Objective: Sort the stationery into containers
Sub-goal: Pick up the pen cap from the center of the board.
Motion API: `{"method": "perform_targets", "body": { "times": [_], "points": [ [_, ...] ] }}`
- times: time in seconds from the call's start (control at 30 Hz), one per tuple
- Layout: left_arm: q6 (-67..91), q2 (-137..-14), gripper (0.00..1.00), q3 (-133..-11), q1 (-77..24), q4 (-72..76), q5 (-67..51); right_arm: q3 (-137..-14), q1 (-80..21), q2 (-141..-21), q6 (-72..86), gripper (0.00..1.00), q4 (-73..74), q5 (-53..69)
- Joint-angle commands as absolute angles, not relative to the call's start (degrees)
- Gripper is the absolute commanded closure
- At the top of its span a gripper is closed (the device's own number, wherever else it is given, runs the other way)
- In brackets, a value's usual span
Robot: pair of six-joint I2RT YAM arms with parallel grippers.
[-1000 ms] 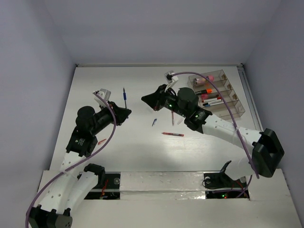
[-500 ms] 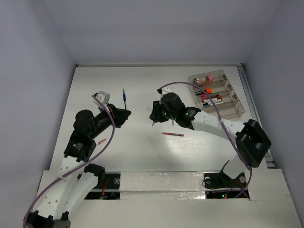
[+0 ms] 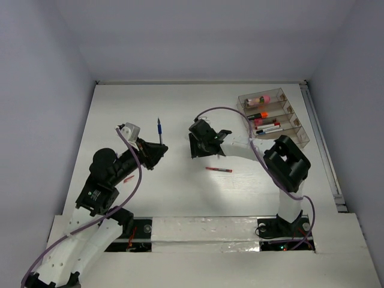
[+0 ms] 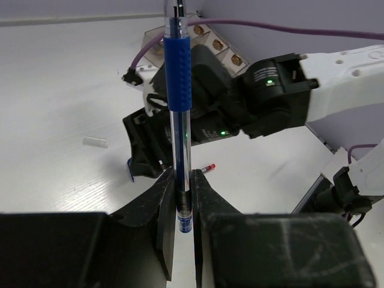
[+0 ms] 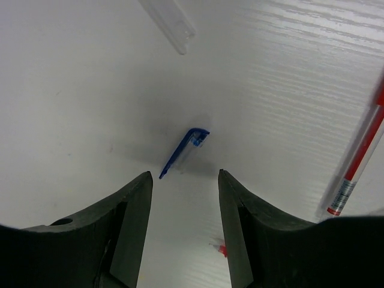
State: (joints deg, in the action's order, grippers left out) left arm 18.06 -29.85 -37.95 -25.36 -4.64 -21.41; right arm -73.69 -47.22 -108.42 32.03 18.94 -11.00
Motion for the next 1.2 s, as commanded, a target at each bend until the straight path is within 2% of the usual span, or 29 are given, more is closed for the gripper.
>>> {"method": "perform_targets", "body": {
  "times": [0.0,0.23,0.47,0.57,0.67,0.77,0.93,1.07,1.17],
  "points": [
    [16.96,-28.57,1.00,-40.25,-27.06,-3.87,-19.78,-78.56,-47.11,-111.51,34.10,0.46,21.35,-14.50],
    [16.79,-27.07,1.00,-40.34,-28.21,-4.13,-19.16,-84.46,-47.64,-117.50,34.89,0.50,24.16,-16.78],
    [16.70,-26.72,1.00,-40.43,-28.74,-4.31,-18.98,-85.69,-48.78,-119.00,34.98,0.67,27.94,-19.51],
    [16.79,-26.63,1.00,-40.43,-28.74,-4.22,-18.81,-86.39,-49.92,-120.14,34.98,0.66,29.79,-20.04],
    [16.79,-26.54,1.00,-40.34,-28.74,-4.31,-18.72,-87.27,-50.62,-120.76,34.80,0.58,31.54,-21.53],
    [16.87,-26.54,1.00,-40.34,-28.74,-4.31,-18.63,-87.45,-50.63,-120.76,34.89,0.58,32.17,-21.97],
    [16.88,-26.63,1.00,-40.34,-28.74,-4.22,-18.63,-86.92,-50.63,-121.11,35.42,0.76,31.47,-20.83],
    [16.96,-26.98,1.00,-40.25,-28.74,-4.22,-18.72,-87.19,-50.63,-121.12,35.25,1.00,31.03,-20.92],
    [17.05,-27.33,1.00,-40.08,-28.74,-4.04,-18.63,-85.52,-50.63,-116.57,34.72,1.00,27.18,-22.06]
  ]
}}
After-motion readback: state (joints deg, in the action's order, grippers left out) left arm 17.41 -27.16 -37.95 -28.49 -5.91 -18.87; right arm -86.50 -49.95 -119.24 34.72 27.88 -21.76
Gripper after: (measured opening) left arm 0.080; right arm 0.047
